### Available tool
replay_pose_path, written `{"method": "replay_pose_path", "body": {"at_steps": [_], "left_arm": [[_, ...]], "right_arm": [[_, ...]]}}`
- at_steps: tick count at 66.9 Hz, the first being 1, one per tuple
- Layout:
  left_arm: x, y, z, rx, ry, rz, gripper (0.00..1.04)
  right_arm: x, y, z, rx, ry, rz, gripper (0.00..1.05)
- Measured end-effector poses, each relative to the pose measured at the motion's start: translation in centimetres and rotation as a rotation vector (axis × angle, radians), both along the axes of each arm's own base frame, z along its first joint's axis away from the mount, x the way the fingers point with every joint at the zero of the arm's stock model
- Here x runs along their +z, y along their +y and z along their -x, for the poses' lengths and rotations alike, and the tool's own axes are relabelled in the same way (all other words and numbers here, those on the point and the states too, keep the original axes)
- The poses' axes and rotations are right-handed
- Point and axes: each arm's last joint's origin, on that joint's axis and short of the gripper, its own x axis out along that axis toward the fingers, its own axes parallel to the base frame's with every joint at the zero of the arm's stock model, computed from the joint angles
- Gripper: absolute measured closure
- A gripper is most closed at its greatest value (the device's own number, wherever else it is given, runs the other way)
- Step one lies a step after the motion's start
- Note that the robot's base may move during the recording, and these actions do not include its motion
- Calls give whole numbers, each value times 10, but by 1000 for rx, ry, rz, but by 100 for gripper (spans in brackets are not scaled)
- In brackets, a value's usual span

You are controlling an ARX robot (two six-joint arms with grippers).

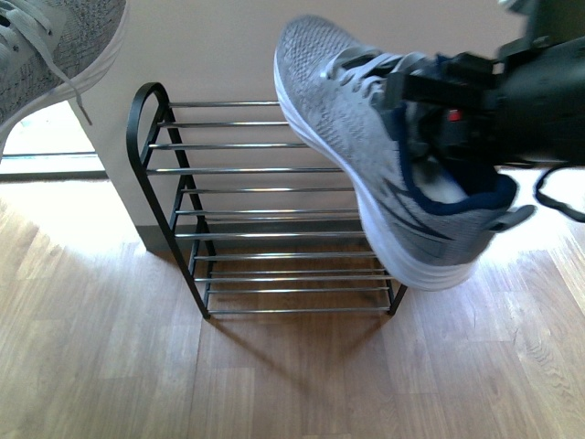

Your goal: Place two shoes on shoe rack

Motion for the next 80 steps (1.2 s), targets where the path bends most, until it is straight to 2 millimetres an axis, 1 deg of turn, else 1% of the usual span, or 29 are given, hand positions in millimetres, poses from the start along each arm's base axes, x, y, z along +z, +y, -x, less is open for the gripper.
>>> {"method": "replay_pose_path", "body": {"at_steps": [10,18,22,28,35,46,49,56,68,80], "left_arm": [[0,0,0,0,0,0,103],[0,0,0,0,0,0,103],[0,0,0,0,0,0,103],[0,0,0,0,0,0,103],[0,0,0,0,0,0,103],[0,0,0,0,0,0,103],[0,0,0,0,0,0,103],[0,0,0,0,0,0,103],[0,0,0,0,0,0,103],[0,0,0,0,0,0,103]], "right_arm": [[-26,20,-41,-89,33,33,103],[-38,27,-69,-135,26,54,103],[-43,27,-85,-159,20,60,103],[-48,24,-102,-185,9,76,103],[-57,13,-123,-228,-2,105,103],[-65,-11,-148,-286,-5,134,103],[-66,-19,-156,-302,-7,142,103],[-66,-32,-168,-327,-7,140,103],[-68,-42,-183,-333,7,130,103],[-70,-45,-190,-328,4,132,103]]}}
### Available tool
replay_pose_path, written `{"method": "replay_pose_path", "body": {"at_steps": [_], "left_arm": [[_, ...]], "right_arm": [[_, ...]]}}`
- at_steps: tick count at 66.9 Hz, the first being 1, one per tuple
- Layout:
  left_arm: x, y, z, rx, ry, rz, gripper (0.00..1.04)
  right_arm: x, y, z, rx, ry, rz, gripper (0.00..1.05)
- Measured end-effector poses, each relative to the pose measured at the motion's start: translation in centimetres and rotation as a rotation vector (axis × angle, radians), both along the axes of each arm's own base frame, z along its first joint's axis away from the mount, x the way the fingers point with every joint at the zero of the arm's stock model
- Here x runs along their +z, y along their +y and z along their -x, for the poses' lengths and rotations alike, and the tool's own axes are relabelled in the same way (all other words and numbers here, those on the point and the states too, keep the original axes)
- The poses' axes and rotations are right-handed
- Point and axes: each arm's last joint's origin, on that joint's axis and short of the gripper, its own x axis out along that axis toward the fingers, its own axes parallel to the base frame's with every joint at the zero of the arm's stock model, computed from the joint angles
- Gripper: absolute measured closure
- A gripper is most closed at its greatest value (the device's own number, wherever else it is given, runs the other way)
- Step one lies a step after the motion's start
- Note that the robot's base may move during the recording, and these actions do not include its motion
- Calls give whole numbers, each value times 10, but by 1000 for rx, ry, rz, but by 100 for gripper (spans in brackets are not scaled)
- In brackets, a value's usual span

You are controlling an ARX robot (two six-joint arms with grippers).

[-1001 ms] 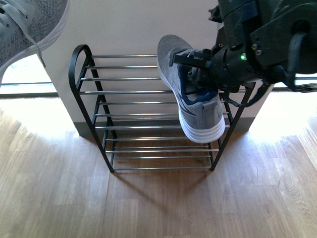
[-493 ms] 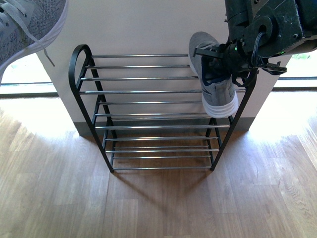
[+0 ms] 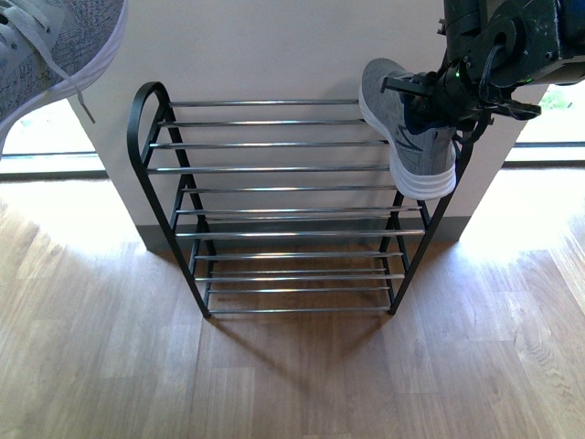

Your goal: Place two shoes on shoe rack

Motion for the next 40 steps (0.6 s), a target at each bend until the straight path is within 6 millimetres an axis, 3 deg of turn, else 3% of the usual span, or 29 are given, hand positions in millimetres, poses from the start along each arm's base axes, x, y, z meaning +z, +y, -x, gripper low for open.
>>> {"method": "replay_pose_path", "body": {"at_steps": [19,31,40], "left_arm": [[0,0,0,0,0,0,103],[0,0,0,0,0,0,103],[0,0,0,0,0,0,103]], "right_arm": [[11,-8,3,9,-55,-23,57],[44,-12,41,120,-128,-105,27],[81,-18,87,237,-182,-160,7]]}}
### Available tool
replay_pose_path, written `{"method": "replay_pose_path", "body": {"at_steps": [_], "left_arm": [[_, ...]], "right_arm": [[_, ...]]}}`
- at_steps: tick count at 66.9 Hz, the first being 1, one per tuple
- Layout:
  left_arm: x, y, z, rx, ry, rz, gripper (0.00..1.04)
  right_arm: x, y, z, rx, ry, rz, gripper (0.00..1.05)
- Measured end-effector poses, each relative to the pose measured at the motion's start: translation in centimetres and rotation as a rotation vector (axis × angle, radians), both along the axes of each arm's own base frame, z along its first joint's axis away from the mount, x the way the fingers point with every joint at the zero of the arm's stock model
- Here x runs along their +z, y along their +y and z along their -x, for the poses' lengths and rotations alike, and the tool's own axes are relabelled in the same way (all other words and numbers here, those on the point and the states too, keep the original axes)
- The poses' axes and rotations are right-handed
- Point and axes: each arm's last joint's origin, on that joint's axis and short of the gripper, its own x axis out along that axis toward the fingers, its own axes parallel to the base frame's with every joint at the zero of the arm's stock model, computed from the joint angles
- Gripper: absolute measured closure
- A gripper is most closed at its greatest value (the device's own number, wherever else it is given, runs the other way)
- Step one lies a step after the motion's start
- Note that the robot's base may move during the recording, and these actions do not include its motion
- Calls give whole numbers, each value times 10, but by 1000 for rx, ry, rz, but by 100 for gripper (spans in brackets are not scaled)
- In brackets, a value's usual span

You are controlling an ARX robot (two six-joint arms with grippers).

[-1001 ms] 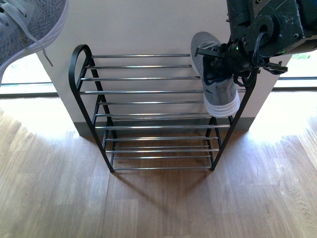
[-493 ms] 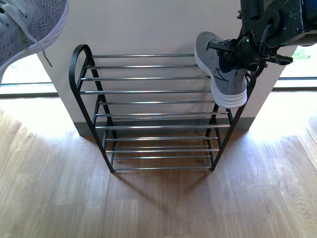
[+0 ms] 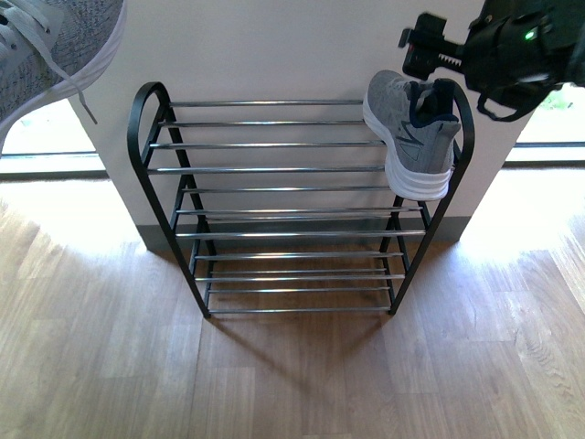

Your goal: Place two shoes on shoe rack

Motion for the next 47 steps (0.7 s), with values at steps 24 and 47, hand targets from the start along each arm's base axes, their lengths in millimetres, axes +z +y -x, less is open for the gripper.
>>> {"method": "replay_pose_path", "body": {"at_steps": [24,47], "left_arm": [[0,0,0,0,0,0,103],[0,0,0,0,0,0,103]], "right_arm": [[60,-38,148,225,-63,-60,9],[69,-87,256,231,-199,-66,9]]}}
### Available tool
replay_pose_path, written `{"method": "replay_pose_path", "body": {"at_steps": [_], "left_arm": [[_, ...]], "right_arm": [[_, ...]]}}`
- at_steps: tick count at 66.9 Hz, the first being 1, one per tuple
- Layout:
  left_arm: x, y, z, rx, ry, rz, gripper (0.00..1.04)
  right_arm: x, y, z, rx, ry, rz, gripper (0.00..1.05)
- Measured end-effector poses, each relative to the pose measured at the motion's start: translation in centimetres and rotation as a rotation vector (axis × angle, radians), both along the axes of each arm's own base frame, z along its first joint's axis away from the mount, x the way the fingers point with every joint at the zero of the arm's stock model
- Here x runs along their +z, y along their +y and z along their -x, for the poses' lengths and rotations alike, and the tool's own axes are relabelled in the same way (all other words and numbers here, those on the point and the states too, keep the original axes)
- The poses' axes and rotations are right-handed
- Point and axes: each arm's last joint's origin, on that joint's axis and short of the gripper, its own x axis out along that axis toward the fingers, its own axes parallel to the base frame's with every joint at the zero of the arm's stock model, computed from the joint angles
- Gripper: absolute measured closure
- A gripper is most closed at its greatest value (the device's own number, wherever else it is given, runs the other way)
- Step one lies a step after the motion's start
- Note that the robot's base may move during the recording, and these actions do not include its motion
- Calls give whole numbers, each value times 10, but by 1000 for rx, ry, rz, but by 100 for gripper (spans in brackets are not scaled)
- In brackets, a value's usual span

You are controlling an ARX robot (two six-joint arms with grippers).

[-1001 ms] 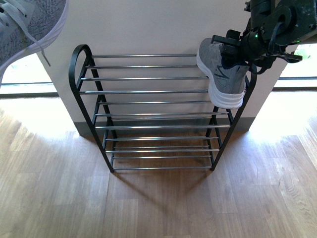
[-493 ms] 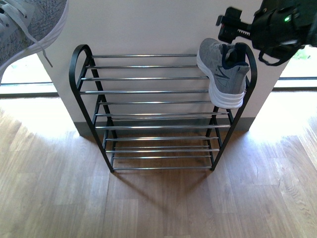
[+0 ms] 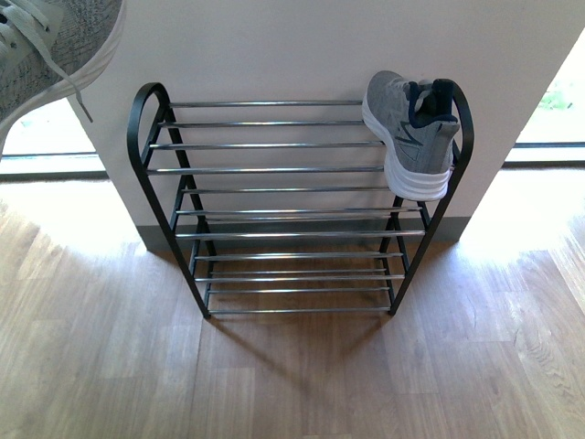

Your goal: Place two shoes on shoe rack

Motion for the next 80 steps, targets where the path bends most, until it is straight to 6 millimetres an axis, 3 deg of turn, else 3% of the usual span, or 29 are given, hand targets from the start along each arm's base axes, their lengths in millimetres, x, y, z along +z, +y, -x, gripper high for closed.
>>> {"method": "replay_pose_path", "body": {"at_steps": [7,12,16,24,38,80], "left_arm": [[0,0,0,0,0,0,103],[0,0,0,-2,0,1,103],[0,0,0,2,0,-1,103],[0,0,0,-4,0,2,103],[0,0,0,0,0,0,103],[0,0,0,0,0,0,103]], "right_arm": [[4,-1,3,-18,-42,22,10],[-3,-1,5,-199,-180,137,21],[-9,-4,12,-364,-268,210,37],[-22,-5,24,-378,-279,245,68],[-31,-4,35,-377,-283,255,104],[-43,-4,55,-380,-313,254,103]]}}
